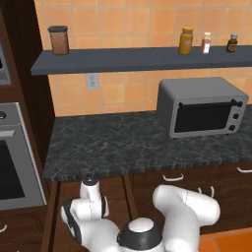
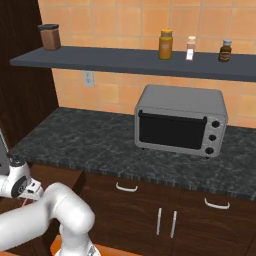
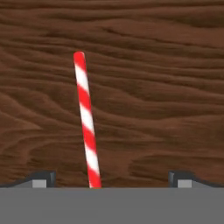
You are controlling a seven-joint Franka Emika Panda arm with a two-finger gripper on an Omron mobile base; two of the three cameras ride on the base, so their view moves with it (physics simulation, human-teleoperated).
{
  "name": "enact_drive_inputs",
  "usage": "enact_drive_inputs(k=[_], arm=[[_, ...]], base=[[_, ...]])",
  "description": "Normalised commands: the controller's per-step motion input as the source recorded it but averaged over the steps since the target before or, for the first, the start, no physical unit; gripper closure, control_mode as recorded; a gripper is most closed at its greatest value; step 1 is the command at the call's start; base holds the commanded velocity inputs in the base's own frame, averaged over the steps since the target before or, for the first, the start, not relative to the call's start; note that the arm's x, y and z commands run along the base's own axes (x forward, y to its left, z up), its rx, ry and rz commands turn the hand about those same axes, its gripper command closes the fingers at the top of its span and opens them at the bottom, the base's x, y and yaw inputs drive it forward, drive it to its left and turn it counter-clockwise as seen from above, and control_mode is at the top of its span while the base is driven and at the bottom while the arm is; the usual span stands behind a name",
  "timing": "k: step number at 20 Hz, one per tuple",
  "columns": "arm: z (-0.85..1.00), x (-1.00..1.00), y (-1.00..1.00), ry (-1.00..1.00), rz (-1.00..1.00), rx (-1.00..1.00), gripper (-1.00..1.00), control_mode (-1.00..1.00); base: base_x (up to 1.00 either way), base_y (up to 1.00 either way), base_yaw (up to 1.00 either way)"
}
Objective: Take a straw from the drawer in front and place it inside the glass cup on the dining counter.
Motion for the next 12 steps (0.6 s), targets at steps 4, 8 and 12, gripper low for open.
enact_drive_inputs(k=[4,8,12], arm=[[-0.14,0.21,0.34,-0.01,0.00,-0.04,-1.00,-1.00],[-0.39,0.24,0.14,0.00,0.00,-0.05,-1.00,-1.00],[-0.77,0.17,0.00,0.00,0.00,-0.01,-1.00,-1.00]], base=[[0.00,0.00,0.00],[0.00,0.00,0.00],[0.00,0.00,0.00]])
